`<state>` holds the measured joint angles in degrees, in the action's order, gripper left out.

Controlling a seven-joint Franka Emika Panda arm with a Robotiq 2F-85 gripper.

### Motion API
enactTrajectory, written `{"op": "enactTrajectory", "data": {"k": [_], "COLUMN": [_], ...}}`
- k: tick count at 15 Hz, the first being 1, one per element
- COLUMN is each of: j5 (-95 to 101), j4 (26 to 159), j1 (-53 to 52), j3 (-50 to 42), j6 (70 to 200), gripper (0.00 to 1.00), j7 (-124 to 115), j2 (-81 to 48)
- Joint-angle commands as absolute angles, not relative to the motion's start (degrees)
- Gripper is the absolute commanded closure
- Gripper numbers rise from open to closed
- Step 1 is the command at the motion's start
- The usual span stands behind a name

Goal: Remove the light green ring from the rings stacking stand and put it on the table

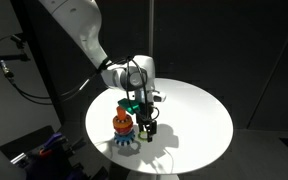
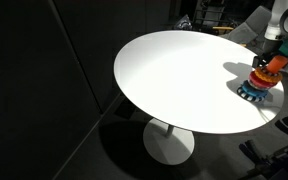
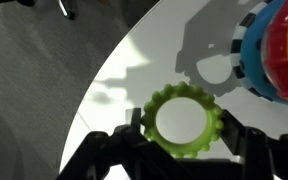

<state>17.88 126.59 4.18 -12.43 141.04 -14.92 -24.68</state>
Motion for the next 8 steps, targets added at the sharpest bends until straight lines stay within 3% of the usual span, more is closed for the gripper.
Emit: {"op": "enactTrajectory", "data": {"k": [1,8], "j5": [19.1,20.1], "j4": [124.7,123.3], "j1": [2.3,0.5], "j3": [-14.2,-14.0], "j6": [140.7,131.9], "gripper": [0.0,0.0], "j7": [-17.7,-15.1], "j2": [-26.2,-24.9]}}
